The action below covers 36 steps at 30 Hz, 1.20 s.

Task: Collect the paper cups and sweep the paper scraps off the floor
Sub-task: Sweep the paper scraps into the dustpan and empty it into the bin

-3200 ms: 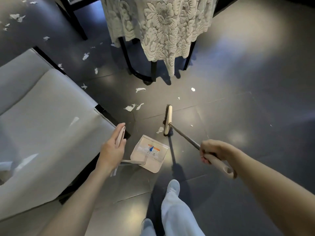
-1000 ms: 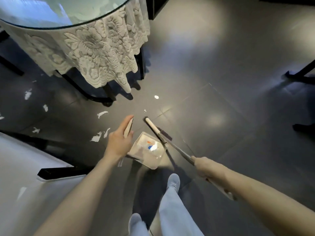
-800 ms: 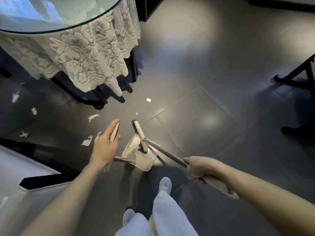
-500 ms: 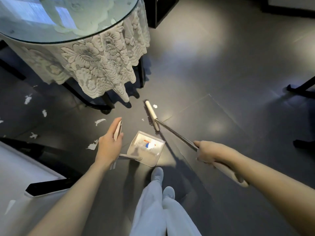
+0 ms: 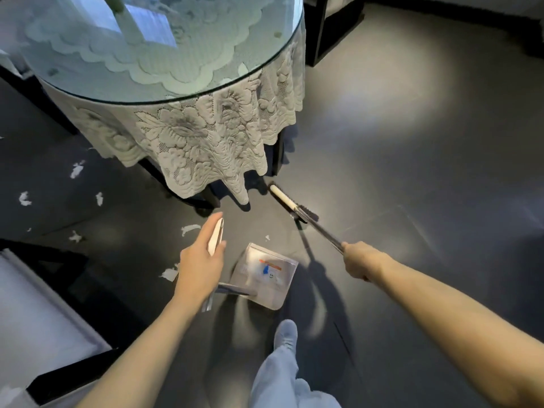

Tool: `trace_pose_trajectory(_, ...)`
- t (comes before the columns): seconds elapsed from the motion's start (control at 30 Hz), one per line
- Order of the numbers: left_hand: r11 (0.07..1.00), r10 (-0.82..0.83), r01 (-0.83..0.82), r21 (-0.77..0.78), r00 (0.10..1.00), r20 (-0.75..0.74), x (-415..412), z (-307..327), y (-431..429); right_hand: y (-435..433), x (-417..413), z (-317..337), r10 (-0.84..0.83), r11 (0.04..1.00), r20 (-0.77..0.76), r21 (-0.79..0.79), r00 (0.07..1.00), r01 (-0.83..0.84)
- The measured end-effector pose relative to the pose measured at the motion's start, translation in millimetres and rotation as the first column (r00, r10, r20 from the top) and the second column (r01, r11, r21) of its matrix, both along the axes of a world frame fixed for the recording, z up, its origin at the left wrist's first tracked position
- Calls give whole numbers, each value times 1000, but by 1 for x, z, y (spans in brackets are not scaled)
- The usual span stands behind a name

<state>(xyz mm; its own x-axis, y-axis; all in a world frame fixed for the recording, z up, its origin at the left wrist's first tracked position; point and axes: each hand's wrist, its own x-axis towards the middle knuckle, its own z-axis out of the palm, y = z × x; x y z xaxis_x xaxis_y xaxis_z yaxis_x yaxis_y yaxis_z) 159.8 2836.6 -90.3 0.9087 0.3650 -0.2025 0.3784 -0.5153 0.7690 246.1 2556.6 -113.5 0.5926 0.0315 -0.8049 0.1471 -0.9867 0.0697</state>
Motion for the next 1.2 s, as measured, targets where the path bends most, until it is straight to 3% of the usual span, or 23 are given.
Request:
trace_pose_trajectory(0.13, 1000, 10, -10, -24, 1000, -24, 11, 4, -4, 4, -21, 3, 197, 980, -126, 46, 972, -193)
trace_pose_trajectory(0.33, 998, 44, -49, -41, 991, -129, -2, 3, -24, -21, -29, 43, 277, 958, -273, 0, 921, -288)
trace_pose_trajectory(0.43, 998, 56, -60, -35, 993, -103, -18, 3, -19, -29, -22, 59, 297, 951, -248, -8, 922, -309)
trace_pose_trajectory(0.67, 923, 381, -383, -44, 923, -49, -70, 10, -22, -6, 16, 78, 468, 881, -146, -9, 872, -474)
trace_pose_trajectory(0.8, 828, 560, -561, -16, 828, -35, -103, 13, -17, 44, 35, 73, 570, 821, -93, 93, 816, -563)
trace_pose_trajectory(0.97, 640, 768, -768, 9, 640, 9, -142, 10, 0, 118, 42, 49, 606, 783, 11, 168, 796, -599)
trace_pose_trajectory(1.2, 538, 840, -838, 92, 542, 33, -161, -3, 60, 212, 57, 5, 626, 737, 172, 187, 760, -649)
